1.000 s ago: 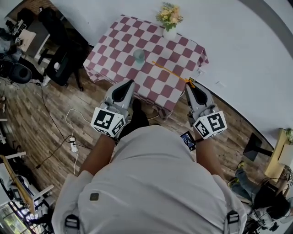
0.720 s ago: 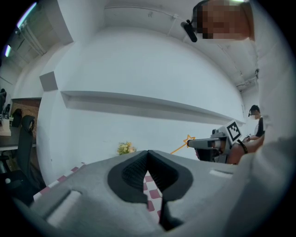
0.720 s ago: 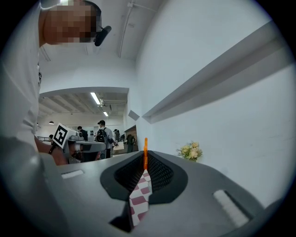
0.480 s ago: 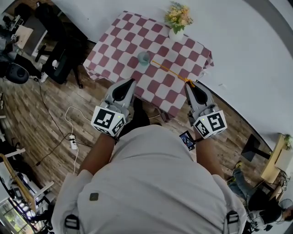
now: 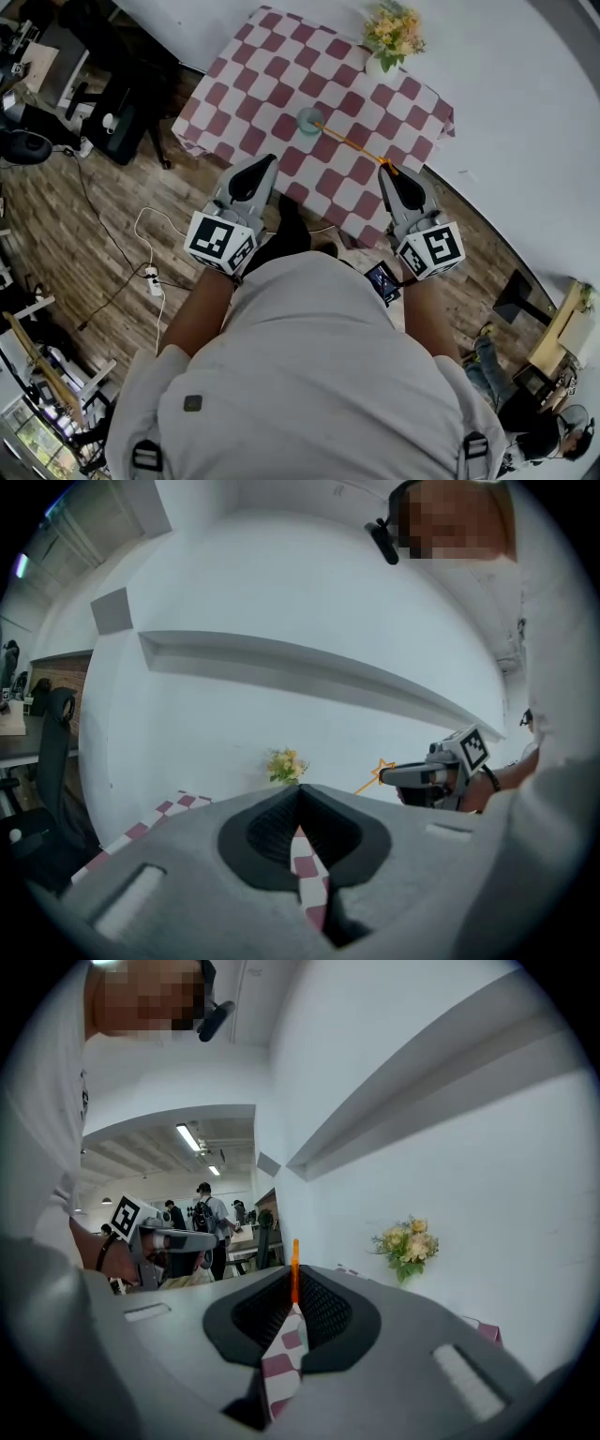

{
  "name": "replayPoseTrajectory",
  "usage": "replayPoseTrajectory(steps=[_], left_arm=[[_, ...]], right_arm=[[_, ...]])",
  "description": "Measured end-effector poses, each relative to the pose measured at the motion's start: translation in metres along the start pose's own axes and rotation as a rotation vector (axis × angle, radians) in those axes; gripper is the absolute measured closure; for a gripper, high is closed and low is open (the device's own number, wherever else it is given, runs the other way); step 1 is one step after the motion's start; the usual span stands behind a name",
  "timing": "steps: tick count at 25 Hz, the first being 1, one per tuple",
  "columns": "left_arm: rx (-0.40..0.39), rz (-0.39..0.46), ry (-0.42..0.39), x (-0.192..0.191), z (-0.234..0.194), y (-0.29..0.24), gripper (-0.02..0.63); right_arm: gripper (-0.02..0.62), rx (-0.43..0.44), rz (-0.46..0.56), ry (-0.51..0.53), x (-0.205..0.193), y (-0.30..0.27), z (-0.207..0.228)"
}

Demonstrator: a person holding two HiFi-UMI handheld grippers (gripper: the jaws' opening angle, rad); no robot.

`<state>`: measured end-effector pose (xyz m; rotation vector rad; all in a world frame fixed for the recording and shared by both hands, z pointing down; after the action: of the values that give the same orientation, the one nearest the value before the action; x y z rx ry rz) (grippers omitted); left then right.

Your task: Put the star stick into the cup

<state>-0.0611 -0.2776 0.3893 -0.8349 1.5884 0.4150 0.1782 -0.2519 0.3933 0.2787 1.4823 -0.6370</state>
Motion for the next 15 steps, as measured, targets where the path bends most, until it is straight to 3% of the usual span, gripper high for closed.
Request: replayPoseTrajectory(steps=[15], left_arm=[[-0.051, -0.113, 0.071, -0.031, -0.070, -0.043, 0.603]], right_arm=[[0.568, -0.020, -0.175, -0.048, -0.047, -0.079, 0.019]])
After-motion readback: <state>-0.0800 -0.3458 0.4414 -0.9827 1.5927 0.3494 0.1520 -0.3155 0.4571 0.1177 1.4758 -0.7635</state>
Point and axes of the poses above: the fingertips, and each gripper's own axes: y backward along the fingers, z to its right, x out of its top, the point moved 5 cm from there along y, backward along the fingers, and after that the axes turned 3 degrees about y, right-handed, at the moved point
